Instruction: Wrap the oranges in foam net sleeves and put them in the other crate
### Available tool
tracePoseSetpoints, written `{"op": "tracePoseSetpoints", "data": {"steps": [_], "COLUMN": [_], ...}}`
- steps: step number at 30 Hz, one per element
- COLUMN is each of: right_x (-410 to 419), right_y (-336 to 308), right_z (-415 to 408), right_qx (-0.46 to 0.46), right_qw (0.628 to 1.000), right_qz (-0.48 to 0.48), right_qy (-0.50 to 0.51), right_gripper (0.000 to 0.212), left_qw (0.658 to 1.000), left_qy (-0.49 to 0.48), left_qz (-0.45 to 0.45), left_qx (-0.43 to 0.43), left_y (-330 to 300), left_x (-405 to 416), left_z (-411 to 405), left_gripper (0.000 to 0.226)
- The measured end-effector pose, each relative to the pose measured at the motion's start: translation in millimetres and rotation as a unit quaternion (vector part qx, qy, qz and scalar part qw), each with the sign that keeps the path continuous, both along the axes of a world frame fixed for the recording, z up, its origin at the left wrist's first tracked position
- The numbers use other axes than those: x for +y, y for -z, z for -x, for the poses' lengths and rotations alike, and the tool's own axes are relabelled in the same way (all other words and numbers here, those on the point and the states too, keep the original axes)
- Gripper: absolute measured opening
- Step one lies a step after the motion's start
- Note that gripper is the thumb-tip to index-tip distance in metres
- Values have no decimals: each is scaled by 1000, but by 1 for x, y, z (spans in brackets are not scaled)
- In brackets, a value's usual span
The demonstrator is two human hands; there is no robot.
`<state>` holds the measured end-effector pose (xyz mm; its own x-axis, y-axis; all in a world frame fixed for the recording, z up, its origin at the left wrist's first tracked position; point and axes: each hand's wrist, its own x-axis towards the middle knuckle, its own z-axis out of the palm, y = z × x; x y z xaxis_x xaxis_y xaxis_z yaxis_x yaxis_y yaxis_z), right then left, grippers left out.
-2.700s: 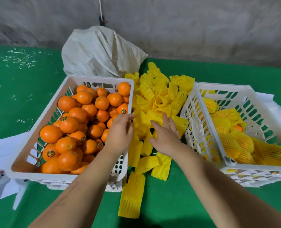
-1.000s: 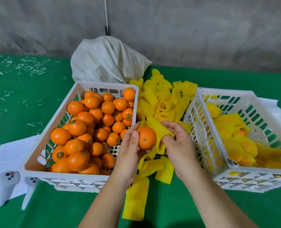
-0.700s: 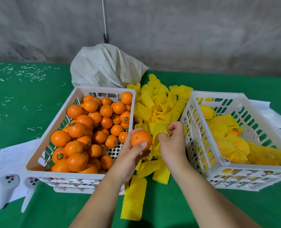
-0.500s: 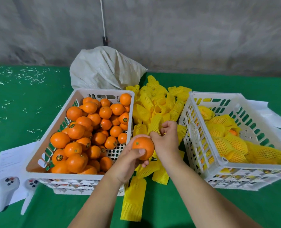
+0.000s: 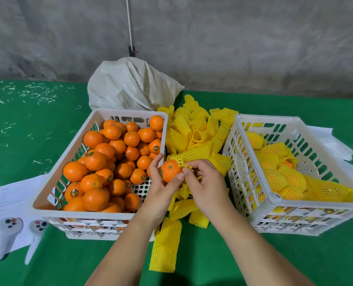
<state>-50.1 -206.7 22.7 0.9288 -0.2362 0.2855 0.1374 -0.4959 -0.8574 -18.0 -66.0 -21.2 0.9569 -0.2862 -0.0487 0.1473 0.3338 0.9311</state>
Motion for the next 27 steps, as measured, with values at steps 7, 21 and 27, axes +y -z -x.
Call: {"op": "tracePoseSetpoints", "data": {"steps": [7,21,27], "right_x": [-17,-6,-11], "right_y": [0,-11,-1], "right_z": [-2,9,2], "right_qx": [15,16,15], "right_qw": [999,991,995], "right_qz": [27,119,89], "right_qy": [29,-59,-44], "right_gripper": [20,23,30], "left_qw": [996,999,998], "left_qy": [86,21,64], "left_qz": [-32,-18,24], "left_qx": [-5,-36,1], "left_y": [-3,-2,4], "left_x": [0,-5,3], "left_z": [0,1,-6], "left_gripper": [72,60,71]}}
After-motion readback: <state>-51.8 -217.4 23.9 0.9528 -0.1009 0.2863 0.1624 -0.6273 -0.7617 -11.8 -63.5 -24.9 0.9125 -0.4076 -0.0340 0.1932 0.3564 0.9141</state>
